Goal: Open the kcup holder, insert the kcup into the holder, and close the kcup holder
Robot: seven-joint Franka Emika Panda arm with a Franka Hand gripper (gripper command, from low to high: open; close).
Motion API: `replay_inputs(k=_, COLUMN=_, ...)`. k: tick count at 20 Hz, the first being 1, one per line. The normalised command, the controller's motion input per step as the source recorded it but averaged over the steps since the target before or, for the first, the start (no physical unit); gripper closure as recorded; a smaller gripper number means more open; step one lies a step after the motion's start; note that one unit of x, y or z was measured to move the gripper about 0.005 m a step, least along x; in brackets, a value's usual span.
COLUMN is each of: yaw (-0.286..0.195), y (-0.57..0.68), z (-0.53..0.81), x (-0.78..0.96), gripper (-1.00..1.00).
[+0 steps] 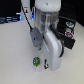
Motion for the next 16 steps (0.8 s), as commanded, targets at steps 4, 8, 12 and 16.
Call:
replay_inputs(k=4, yaw=-0.062, y=-0.33, z=-0.1, x=0.08, gripper=-1.0)
replay_inputs(k=8, yaw=-0.001, y=-0.29, z=-0.09, x=-0.07, gripper=-1.0)
replay_inputs(k=12, yaw=0.0, y=-0.3, z=-0.13, x=-0.04, gripper=-1.0)
replay_inputs(k=16, yaw=0.0, y=-0.23, z=-0.17, x=0.0, gripper=-1.0)
